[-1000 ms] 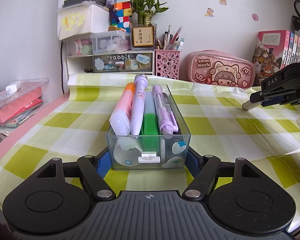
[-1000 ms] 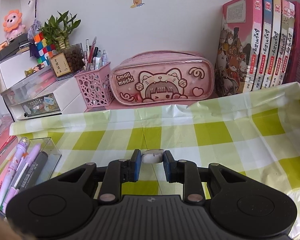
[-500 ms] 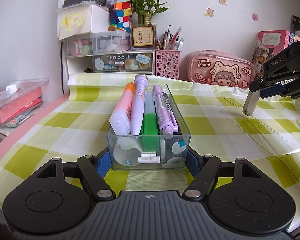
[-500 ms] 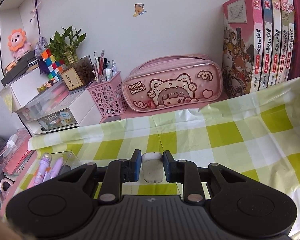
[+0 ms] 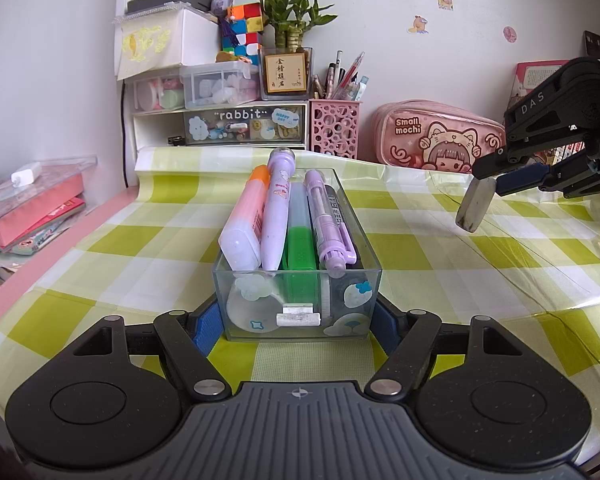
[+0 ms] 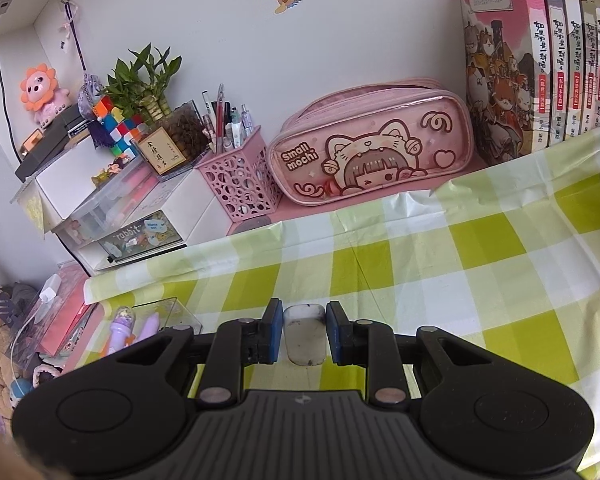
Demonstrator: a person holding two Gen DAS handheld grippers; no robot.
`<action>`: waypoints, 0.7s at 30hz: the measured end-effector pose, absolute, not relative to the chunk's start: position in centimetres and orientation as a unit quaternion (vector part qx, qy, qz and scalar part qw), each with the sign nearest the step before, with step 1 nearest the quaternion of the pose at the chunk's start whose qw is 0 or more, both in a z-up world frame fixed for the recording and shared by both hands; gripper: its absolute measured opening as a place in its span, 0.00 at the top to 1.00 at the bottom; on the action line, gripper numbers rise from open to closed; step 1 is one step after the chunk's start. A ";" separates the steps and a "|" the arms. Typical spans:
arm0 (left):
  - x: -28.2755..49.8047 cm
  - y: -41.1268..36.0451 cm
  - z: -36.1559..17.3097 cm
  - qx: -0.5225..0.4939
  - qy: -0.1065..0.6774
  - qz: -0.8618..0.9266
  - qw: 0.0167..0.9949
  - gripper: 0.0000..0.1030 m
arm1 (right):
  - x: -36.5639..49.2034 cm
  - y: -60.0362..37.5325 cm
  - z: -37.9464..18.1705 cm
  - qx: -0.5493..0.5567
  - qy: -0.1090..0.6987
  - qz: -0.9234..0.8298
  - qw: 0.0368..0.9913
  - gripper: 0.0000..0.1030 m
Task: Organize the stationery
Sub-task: 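Carry the white eraser into the clear box and open the right tool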
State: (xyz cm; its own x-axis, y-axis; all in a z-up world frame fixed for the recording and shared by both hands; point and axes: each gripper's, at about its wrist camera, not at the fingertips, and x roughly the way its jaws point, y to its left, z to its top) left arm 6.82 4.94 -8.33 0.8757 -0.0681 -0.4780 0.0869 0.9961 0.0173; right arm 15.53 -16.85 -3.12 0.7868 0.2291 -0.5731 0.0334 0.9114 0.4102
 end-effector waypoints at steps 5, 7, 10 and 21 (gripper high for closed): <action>6.8 5.0 -8.3 0.019 0.246 -0.040 0.968 0.30 | 16.3 -15.6 -2.2 0.216 0.322 0.076 0.919 0.85; 6.8 5.0 -8.3 0.019 0.246 -0.040 0.968 0.30 | 16.8 -14.8 -1.6 0.221 0.321 0.088 0.917 0.85; 6.8 5.0 -8.3 0.019 0.246 -0.040 0.968 0.30 | 17.4 -13.6 -0.9 0.232 0.318 0.110 0.912 0.85; 6.8 4.9 -8.3 0.019 0.246 -0.040 0.968 0.30 | 20.4 -9.9 1.0 0.236 0.310 0.145 0.910 0.85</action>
State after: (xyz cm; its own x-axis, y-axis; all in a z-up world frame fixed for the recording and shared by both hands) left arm 6.81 4.94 -8.34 0.8755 -0.0679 -0.4784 0.0866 0.9961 0.0170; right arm 20.42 -9.95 1.02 0.7657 0.4099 -0.4957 -0.1178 0.8470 0.5184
